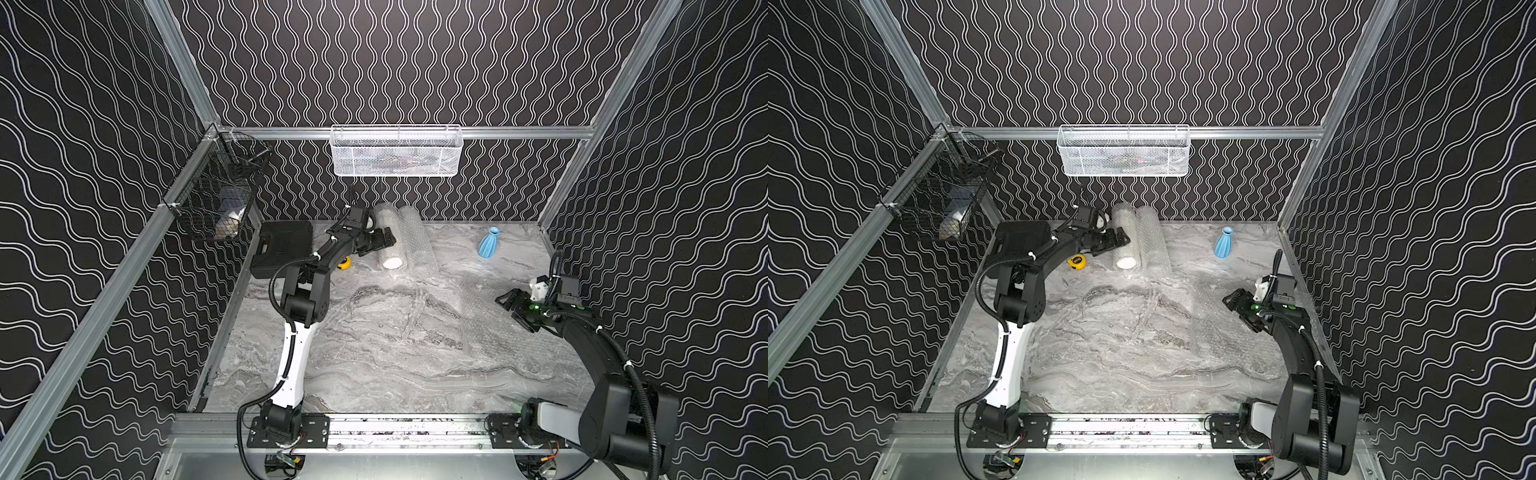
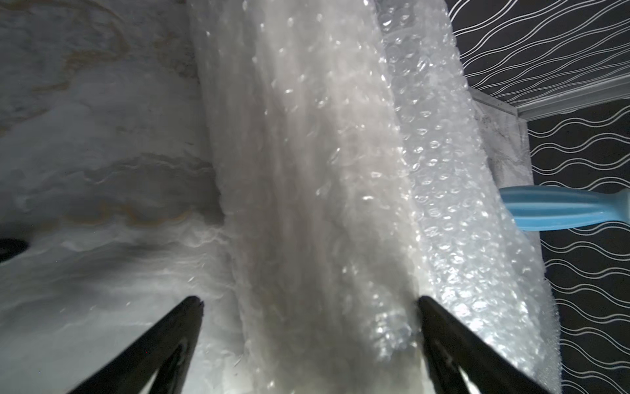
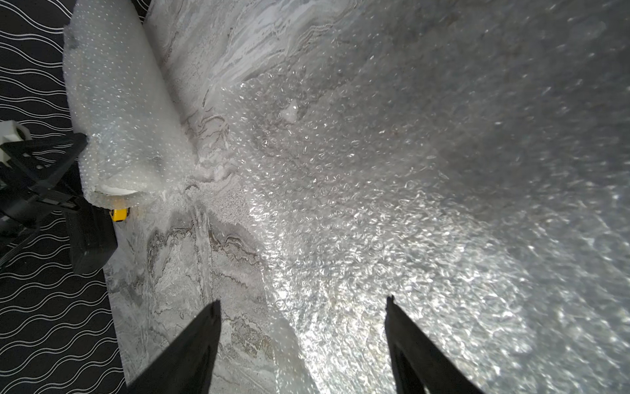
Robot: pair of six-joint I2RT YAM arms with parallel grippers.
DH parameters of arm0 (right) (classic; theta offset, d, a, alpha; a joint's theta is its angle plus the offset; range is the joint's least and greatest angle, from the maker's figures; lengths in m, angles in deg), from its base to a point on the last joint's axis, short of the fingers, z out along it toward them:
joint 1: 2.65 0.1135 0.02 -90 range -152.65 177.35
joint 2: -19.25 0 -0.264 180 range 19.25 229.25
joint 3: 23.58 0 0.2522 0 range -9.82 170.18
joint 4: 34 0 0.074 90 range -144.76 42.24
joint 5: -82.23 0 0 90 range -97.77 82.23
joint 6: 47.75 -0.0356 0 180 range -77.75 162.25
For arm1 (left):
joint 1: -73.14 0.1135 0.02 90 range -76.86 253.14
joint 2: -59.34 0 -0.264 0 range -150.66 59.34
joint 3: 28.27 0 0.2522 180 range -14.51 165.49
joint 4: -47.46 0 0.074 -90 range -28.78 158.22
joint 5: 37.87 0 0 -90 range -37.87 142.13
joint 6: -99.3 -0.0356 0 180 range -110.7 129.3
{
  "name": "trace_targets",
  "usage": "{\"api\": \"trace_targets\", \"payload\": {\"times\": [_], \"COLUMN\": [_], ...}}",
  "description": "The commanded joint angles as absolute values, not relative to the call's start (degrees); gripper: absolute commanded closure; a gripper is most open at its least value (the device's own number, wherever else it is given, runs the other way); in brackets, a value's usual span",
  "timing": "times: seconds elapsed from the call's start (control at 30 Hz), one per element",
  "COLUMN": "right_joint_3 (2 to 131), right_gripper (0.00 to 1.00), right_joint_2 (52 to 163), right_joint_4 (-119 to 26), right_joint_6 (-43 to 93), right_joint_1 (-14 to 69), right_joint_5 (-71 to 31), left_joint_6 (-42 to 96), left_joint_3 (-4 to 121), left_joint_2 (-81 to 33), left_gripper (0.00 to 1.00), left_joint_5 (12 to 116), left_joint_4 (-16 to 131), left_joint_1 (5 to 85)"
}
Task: Unwrap the vase from the bubble wrap
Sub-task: Move the bubble wrap to the center of the board.
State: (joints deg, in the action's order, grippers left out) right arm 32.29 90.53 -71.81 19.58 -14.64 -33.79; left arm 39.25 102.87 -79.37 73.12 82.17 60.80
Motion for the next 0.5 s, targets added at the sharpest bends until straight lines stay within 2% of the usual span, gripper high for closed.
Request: {"api": "trace_targets", "payload": {"times": [0.0,0.1,0.33,0.47], "right_joint_3": [32.19,32.32,32.42,32.71], "right_gripper": [0.24,0.24,0.24,0.24], "right_joint_2": [91.17,91.46,91.87,92.15], "right_joint_4": [-70.95,-71.05,-71.05,-71.36], "right_joint_6": [19.75,19.75,19.67,19.67], "right_joint_1": [-14.17,-13.57,-11.06,-8.97], "right_joint_5": [-34.01,-33.87,-33.17,-32.15], "left_joint_6": [41.08,41.5,41.1,40.15], "left_joint_3": [102.74,101.95,89.59,82.49], "left_joint_2": [-80.18,-80.41,-74.14,-69.15], "left_gripper": [0.0,0.01,0.19,0.22], "left_joint_5": [75.53,76.13,77.25,77.04], "left_joint_4": [79.06,78.91,75.75,75.63], "left_joint_1": [60.84,60.89,60.84,60.93]}}
